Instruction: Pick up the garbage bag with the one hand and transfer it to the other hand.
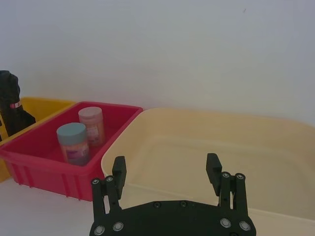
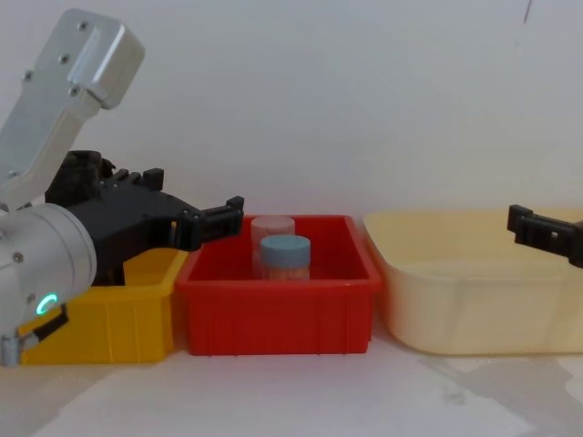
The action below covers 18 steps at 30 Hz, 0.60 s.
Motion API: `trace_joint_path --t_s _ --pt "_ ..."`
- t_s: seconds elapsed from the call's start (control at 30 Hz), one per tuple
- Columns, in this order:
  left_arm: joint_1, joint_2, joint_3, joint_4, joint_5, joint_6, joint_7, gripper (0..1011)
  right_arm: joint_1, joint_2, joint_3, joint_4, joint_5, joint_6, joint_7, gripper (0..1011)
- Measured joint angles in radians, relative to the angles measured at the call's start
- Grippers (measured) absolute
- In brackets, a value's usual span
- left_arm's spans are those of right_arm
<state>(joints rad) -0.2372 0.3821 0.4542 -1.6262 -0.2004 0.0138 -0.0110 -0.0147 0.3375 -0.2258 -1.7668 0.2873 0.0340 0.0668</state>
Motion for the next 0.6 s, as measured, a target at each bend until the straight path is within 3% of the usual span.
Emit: trace_joint_path --t_s 0.6 --pt "0.000 0.000 0.000 0.000 0.000 0.000 0.000 1001 0.000 0.000 0.000 0.000 0.000 0.000 0.000 1002"
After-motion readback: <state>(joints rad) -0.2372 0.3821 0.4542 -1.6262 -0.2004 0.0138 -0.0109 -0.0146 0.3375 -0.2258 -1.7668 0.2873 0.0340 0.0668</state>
